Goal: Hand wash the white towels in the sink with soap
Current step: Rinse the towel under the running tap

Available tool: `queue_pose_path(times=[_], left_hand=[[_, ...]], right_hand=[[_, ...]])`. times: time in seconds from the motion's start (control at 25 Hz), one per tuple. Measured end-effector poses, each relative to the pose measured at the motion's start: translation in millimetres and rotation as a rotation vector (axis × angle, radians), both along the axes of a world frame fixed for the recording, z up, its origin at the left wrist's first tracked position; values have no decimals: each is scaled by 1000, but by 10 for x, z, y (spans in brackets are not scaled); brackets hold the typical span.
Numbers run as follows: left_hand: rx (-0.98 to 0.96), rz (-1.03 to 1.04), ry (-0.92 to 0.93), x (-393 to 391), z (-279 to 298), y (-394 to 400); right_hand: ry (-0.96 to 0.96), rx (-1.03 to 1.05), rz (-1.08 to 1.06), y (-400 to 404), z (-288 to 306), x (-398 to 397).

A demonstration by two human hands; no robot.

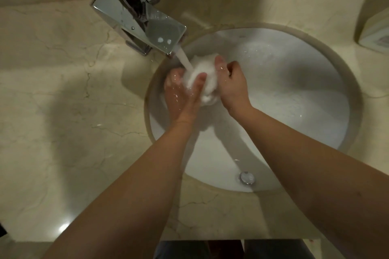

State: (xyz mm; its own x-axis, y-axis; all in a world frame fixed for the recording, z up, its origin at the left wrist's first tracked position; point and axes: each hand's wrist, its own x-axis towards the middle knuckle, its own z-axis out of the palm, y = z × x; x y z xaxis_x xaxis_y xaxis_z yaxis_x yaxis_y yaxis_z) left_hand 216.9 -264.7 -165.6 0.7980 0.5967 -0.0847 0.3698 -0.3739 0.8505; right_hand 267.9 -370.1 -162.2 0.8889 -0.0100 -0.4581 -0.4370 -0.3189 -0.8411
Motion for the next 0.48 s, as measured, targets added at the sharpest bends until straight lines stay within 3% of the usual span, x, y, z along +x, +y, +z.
queue_pose_path(times=[0.24, 0.36, 0.48], left_hand=[[-23, -83, 27, 23, -199, 17], [258, -99, 41, 38, -261, 4], [-8, -131, -35, 39, -321, 25]], right_hand=[[-293, -245, 319, -6, -203, -109], [-428, -382, 391, 5, -319, -113], [-462, -337, 341, 63, -427, -113]])
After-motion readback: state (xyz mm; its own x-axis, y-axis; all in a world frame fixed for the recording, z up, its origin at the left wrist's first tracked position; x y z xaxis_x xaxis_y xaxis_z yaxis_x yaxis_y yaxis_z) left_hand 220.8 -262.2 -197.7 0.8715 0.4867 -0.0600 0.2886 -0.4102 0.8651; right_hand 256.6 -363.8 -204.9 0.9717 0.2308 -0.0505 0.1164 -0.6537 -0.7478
